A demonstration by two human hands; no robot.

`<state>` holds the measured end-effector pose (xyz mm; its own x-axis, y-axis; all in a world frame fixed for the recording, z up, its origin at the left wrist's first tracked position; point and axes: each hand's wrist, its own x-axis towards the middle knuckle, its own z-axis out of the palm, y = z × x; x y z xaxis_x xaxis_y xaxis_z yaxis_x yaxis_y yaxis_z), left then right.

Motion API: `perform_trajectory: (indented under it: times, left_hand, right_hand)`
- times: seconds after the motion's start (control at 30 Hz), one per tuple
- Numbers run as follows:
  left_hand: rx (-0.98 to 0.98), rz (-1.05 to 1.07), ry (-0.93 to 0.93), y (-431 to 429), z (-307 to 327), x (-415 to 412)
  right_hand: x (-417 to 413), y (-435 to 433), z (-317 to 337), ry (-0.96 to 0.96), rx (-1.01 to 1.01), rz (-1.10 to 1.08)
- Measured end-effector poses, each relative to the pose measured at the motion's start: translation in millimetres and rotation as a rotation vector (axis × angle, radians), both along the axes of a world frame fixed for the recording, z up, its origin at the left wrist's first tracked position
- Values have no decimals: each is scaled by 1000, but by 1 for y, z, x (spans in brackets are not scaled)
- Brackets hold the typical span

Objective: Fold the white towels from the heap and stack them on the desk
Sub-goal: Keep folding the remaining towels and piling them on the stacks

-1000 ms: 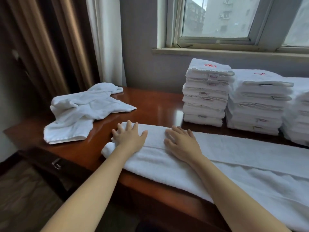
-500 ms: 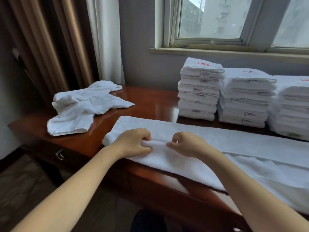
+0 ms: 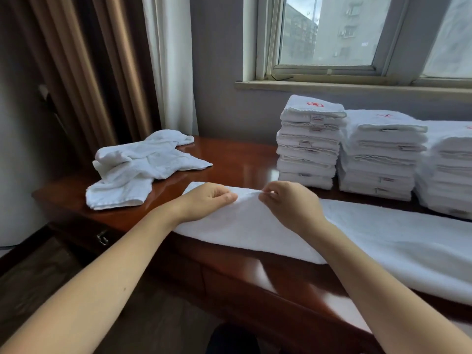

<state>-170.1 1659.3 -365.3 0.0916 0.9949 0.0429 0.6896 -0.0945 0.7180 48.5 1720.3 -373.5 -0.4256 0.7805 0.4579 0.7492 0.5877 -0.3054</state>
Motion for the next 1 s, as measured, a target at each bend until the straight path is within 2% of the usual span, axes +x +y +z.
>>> perform_trajectory:
  times: [0.1,0.2,0.27,0.4,0.53,0.6,0.67,0.7,0.77,0.83,1.0]
  left_hand:
    - [21,21,85,10,4,-10]
    - [123,139,182,27,5,-20]
    - [223,219,312,40,2,-26]
    - [435,317,649,72,-19,-31]
    - [350,445,971,92,-49,-36]
    - [427,464,950,95,-58,-33]
    - [519,390,760,97,-61,-16]
    - [486,338,650,98,-62,-4]
    - [254,264,498,100,-70,16]
    - [47,251,560,103,-82,22]
    - [36,256,636,105,-90,5]
  right_hand:
    - [-6,17,0,-95,196,-40]
    - [-11,40,-3,-105,209,-7]
    - [-14,56,-9,-124,213,19]
    - [-19,87,-28,-161,133,18]
    - [-22,106,-53,-175,20,19]
    - [-22,111,-61,-123,-15,42]
    - [-22,114,-64,-99,-20,57]
    - [-22,115,-65,-93,-18,60]
    - [-21,115,-66,-71,-32,59]
    - [-18,116,-67,-47,-73,60]
    - [-24,116,-68,-16,-130,39]
